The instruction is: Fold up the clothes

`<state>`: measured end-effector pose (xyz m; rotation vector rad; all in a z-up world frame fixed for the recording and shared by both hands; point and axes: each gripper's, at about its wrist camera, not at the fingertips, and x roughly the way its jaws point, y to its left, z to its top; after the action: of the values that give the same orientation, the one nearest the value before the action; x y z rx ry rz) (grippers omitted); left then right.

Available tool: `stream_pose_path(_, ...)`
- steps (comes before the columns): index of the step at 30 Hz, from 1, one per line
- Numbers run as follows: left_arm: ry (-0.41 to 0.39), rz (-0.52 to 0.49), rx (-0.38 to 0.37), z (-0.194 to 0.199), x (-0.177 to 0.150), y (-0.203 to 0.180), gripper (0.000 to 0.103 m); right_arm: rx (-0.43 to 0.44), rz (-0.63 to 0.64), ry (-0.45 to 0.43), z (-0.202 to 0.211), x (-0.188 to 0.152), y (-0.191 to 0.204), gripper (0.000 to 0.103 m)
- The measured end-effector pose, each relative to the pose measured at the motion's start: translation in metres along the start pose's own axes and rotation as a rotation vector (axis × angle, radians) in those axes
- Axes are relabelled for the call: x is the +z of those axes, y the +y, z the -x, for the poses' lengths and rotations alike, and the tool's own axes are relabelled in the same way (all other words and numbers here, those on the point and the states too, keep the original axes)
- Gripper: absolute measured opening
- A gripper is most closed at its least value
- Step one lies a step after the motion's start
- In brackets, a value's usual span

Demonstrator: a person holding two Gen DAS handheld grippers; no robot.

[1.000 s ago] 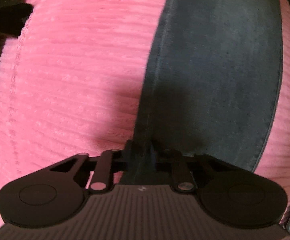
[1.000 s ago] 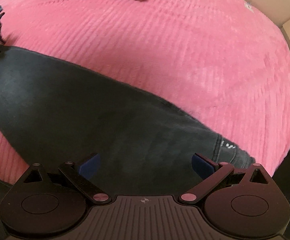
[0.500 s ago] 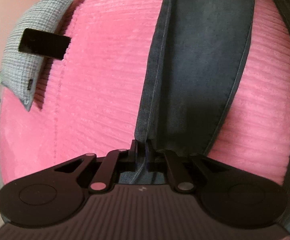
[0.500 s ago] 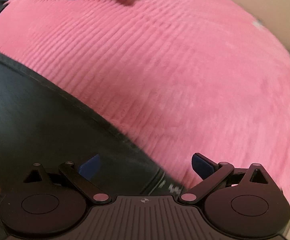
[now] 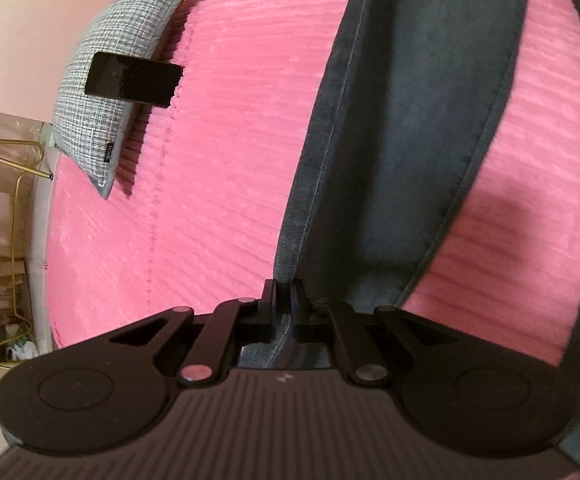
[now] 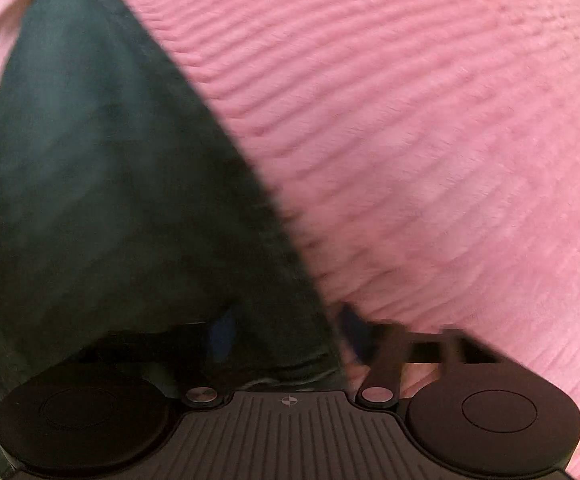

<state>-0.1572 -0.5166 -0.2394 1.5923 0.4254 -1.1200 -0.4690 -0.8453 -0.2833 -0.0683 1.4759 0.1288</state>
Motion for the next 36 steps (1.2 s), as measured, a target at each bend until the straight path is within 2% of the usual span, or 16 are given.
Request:
stream_pose_path(2,0.008,0.011,0.024,0.009,0.001,0.003,0.004,-0.048,-0.020,-0.040,0.018,-0.009,0.013,0.012)
stream_pose_path(6,-0.002,0.069,0.114,0.050,0.002,0.014,0.004,-0.184,-0.038,-0.164,0.077,-0.029,0.044,0.011)
stream_pose_path(9,-0.003,0.067,0.077,0.095,-0.014,-0.017,0.004,-0.313,-0.028,-0.256,0.130,-0.053,0.096,0.011)
stream_pose_path(12,-0.004,0.063,0.038,0.140,-0.031,-0.048,0.004,-0.390,-0.043,-0.322,0.171,-0.088,0.169,0.011)
stream_pose_path(14,0.007,0.051,-0.010,0.162,-0.040,-0.078,0.004,-0.395,-0.087,-0.310,0.169,-0.109,0.222,0.011)
stream_pose_path(16,0.030,0.043,-0.103,0.169,-0.052,-0.120,0.004,-0.398,-0.133,-0.294,0.164,-0.130,0.276,0.011)
stream_pose_path(20,0.046,-0.034,-0.230,0.153,-0.076,-0.192,0.004,-0.374,-0.273,-0.199,0.109,-0.144,0.342,0.012)
stream_pose_path(22,0.038,-0.071,-0.270,0.145,-0.086,-0.220,0.004,-0.371,-0.314,-0.152,0.082,-0.145,0.366,0.017)
stream_pose_path(23,0.031,-0.083,-0.282,0.142,-0.089,-0.230,0.004,-0.364,-0.348,-0.136,0.074,-0.143,0.373,0.026)
stream_pose_path(26,0.025,-0.085,-0.264,0.136,-0.092,-0.242,0.004,-0.335,-0.547,-0.160,0.079,-0.137,0.383,0.065)
stream_pose_path(28,0.022,-0.069,-0.255,0.136,-0.092,-0.241,0.004,-0.299,-0.725,-0.216,0.091,-0.138,0.381,0.068)
stream_pose_path(30,0.020,-0.065,-0.246,0.135,-0.091,-0.240,0.004,-0.232,-0.956,-0.286,0.099,-0.156,0.376,0.068)
stream_pose_path(33,0.033,-0.070,-0.234,0.134,-0.088,-0.244,0.004,-0.138,-1.354,-0.417,0.098,-0.202,0.357,0.068)
stream_pose_path(36,0.057,-0.070,-0.219,0.133,-0.088,-0.250,0.004,-0.088,-1.639,-0.572,0.084,-0.236,0.344,0.068)
